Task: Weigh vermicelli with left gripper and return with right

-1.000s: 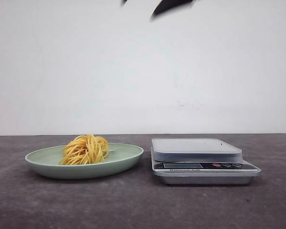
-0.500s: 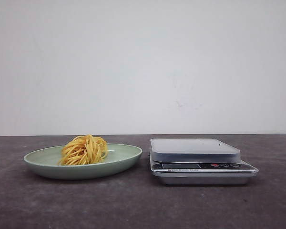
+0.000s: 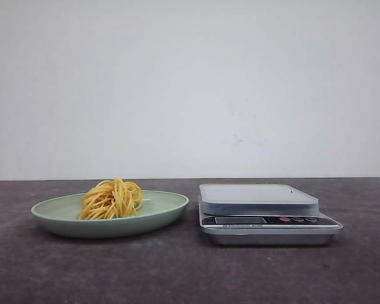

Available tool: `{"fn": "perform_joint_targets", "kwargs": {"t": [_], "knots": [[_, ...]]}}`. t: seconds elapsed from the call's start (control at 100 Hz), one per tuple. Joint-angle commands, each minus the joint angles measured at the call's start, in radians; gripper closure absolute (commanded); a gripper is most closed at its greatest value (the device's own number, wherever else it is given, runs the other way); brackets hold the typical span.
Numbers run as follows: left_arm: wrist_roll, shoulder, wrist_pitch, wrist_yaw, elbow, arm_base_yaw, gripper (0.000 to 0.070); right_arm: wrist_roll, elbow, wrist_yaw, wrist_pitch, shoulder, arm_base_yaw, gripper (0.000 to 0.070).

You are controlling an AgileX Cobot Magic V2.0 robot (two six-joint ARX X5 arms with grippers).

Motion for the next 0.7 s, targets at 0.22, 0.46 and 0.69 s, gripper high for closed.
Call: {"fn": "perform_joint_targets", "kwargs": {"t": [0.22,0.46,0.69], "knots": [[0.032,0.000,0.013,-0.003,0.004,-0.005,0.0700,0.085,-0.156,-0.014,0.168,0.002,0.009,0.0692],[0.029,0.000,0.018,-0.005,0.004,-0.005,0.0697,0.065,-0.156,-0.011,0.203,0.002,0.009,0.0694],[0.030,0.000,0.010,-0.005,0.005,-0.005,0.0696,0.086,-0.155,-0.021,0.203,0.001,0.009,0.0694]]}}
